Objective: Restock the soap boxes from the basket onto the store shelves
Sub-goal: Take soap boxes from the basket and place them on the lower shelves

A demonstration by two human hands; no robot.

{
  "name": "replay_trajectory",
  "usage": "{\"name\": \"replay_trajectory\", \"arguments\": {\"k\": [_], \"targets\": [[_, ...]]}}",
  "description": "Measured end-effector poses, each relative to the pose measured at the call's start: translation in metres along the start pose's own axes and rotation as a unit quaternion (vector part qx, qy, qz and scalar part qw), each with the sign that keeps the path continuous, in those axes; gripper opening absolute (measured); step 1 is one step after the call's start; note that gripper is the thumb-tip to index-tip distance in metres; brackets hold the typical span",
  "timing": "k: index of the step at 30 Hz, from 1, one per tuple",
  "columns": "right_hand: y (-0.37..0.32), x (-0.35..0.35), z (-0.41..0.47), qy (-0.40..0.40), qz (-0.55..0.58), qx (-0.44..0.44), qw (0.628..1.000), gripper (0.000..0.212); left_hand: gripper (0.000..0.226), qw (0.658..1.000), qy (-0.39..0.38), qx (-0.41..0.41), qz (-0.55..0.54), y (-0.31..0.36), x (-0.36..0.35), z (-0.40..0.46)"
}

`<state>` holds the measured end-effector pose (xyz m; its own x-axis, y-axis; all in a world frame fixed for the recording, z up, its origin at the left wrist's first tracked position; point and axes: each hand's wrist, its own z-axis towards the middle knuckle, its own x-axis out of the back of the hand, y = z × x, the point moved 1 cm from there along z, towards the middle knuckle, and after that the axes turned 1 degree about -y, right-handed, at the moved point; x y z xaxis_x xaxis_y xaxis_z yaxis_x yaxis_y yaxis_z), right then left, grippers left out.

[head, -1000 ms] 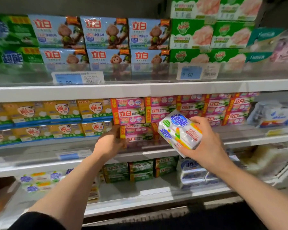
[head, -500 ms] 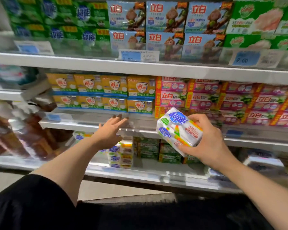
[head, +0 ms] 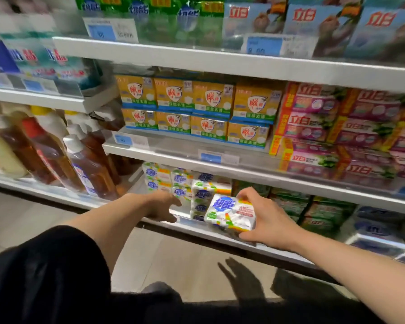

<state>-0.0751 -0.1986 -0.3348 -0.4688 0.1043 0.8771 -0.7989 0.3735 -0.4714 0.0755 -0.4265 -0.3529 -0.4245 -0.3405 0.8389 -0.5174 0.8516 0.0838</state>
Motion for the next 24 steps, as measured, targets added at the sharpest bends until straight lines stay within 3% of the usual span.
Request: {"name": "replay_trajectory", "arguments": {"k": [5,9,15,19,24], "targets": [[-0.036,-0.045,0.052,-0.022,0.016,0.068,0.997,0.078,0.064,0.999,0.041,0.023,0.012,-0.066,-0.012,0.017],[-0.065,-0.075,0.099,-0.023,-0.010,0.134,0.991,0.069,0.074,0.997,0.067,0.039,-0.013,-0.120,-0.048,0.036],[-0.096,-0.107,0.160,0.036,-0.153,0.222,0.962,0.061,0.081,0.987,0.135,0.067,-0.055,-0.149,-0.104,0.074],[-0.101,-0.124,0.190,0.011,-0.185,0.153,0.971,0.067,0.082,0.978,0.153,0.095,-0.103,-0.147,-0.125,0.087],[-0.082,-0.153,0.202,-0.050,-0.157,0.020,0.986,0.055,0.088,0.966,0.204,0.126,-0.101,-0.139,-0.146,0.091]]}}
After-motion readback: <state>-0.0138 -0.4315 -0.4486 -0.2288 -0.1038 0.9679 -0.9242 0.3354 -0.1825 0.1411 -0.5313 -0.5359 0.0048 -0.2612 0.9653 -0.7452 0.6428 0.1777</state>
